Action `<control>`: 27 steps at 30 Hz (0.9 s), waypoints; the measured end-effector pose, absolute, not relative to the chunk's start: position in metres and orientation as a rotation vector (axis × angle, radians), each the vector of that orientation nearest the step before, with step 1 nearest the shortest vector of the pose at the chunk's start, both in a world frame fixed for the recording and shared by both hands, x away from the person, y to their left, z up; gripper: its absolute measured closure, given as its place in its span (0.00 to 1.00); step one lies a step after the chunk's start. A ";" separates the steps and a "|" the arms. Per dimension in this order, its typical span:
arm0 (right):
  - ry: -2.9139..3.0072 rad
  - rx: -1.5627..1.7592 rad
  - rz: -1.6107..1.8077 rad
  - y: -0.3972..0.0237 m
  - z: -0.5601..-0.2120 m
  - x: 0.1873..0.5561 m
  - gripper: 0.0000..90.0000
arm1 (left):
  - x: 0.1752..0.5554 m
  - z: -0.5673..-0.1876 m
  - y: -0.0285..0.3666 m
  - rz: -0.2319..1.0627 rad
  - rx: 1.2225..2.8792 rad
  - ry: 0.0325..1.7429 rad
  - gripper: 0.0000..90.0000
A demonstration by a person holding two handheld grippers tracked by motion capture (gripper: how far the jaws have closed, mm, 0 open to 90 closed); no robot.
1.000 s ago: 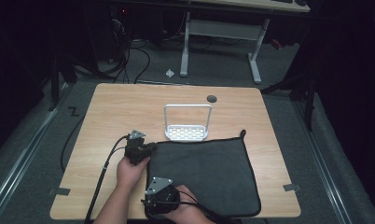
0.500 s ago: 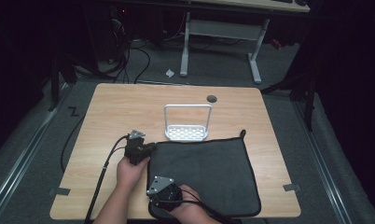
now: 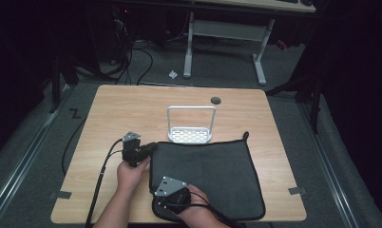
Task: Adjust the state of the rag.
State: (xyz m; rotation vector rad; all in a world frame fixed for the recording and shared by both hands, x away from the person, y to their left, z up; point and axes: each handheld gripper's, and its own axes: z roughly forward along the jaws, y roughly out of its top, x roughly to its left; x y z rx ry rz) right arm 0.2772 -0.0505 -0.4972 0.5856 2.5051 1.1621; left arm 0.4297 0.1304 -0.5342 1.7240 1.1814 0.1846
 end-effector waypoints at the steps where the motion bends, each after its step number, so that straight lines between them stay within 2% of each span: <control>1: 2.500 0.583 1.170 -0.050 -0.495 0.277 0.92 | 0.429 -0.533 0.131 0.172 1.703 1.183 0.92; 13: 2.452 0.510 1.253 -0.024 -0.474 0.274 0.92 | 0.417 -0.516 0.162 0.224 1.570 1.205 0.92; 27: 2.493 0.364 1.374 0.052 -0.456 0.267 0.92 | 0.379 -0.494 0.258 0.356 1.516 1.306 0.92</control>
